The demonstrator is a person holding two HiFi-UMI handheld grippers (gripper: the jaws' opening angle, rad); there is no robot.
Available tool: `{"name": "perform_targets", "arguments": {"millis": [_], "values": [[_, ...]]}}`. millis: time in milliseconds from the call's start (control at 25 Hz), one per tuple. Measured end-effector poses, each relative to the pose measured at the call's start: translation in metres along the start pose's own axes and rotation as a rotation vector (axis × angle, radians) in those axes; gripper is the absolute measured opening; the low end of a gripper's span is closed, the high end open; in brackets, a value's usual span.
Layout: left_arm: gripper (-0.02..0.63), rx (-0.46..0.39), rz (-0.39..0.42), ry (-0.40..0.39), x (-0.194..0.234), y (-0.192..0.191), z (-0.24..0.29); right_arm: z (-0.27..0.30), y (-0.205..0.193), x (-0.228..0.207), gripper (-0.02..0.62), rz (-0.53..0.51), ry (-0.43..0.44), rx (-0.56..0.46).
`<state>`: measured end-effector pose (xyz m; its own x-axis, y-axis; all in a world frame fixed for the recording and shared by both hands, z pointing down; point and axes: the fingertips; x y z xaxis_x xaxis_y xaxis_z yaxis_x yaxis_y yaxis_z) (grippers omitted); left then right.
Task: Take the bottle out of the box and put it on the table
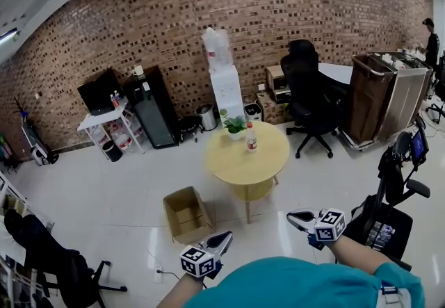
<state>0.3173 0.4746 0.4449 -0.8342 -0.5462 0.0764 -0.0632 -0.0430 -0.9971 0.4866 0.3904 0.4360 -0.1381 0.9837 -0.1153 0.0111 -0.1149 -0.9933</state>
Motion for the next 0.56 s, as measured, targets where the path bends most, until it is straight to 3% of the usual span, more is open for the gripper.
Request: {"name": "perform_targets", "arguments": {"millis": [560], "values": [[0.003, -0.031, 0.002, -0.004, 0.002, 0.000, -0.019, 0.004, -0.010, 0.017, 0.000, -0.037, -0.006, 0.017]]}}
Point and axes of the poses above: the fingertips, and each gripper's own axes: z forward along the fingers, x to its left, y out of its top, and after that the axes turned 4 degrees about -x, right-handed
